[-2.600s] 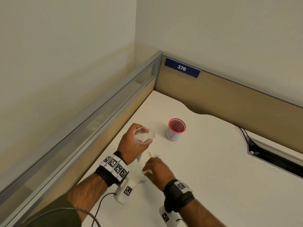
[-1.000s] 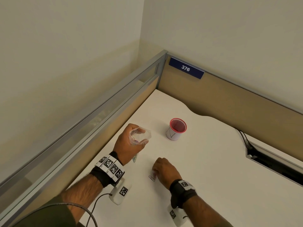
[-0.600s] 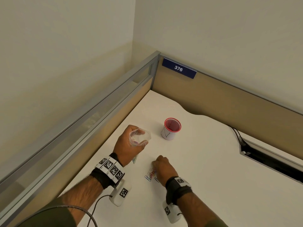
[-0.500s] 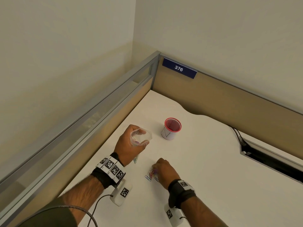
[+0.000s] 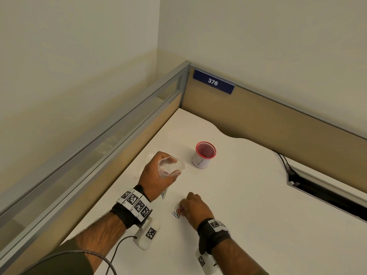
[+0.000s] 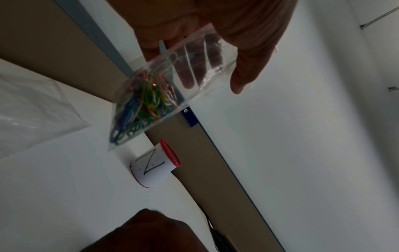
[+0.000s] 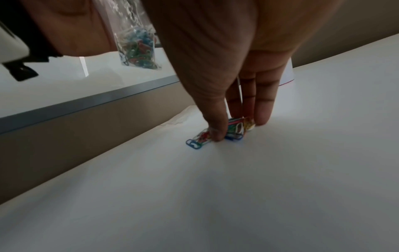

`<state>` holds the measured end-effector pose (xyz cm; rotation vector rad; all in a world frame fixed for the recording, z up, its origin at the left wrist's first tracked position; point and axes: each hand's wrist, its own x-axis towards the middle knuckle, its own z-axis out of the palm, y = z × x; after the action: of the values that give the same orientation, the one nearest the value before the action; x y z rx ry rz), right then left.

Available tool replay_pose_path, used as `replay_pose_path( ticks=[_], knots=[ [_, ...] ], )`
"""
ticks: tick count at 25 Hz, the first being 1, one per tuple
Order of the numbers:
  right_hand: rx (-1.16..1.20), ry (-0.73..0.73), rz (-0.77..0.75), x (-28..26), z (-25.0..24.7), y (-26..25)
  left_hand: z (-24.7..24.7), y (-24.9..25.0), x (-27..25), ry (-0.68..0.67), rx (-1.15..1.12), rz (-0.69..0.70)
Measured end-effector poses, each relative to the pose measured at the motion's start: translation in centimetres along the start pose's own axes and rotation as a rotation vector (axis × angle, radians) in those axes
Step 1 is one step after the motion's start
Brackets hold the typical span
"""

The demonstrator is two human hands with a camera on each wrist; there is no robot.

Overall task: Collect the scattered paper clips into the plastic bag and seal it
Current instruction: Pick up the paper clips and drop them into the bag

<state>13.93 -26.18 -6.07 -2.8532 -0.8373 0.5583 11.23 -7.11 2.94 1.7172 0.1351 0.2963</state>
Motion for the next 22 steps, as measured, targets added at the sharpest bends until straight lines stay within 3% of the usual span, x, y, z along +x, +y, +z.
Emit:
replay_pose_path(
  ticks=[8, 13, 17, 18, 22],
  knots=[
    [-0.014, 0.072, 0.023, 1.0, -0.3, 1.3, 0.2, -0.1, 0.4, 0.006, 0.005, -0.016],
    [0.348, 0.162, 0.223, 0.9, -1.7, 3.0, 0.0, -0.4, 0.7, 0.01, 0.004, -0.021],
    [0.799, 0.349, 0.272, -0.7, -5.9, 2.1, -0.1, -0.7, 0.8, 0.023, 0.012, -0.04],
    [0.902, 0.435, 0.293, -1.8, -7.9, 2.8, 1.4, -0.3, 1.5, -0.028, 0.01, -0.031],
    [1.096, 0.533, 0.169, -2.8, -14.1, 0.1, 1.8, -0.5, 1.6, -0.012, 0.034, -0.008]
  ],
)
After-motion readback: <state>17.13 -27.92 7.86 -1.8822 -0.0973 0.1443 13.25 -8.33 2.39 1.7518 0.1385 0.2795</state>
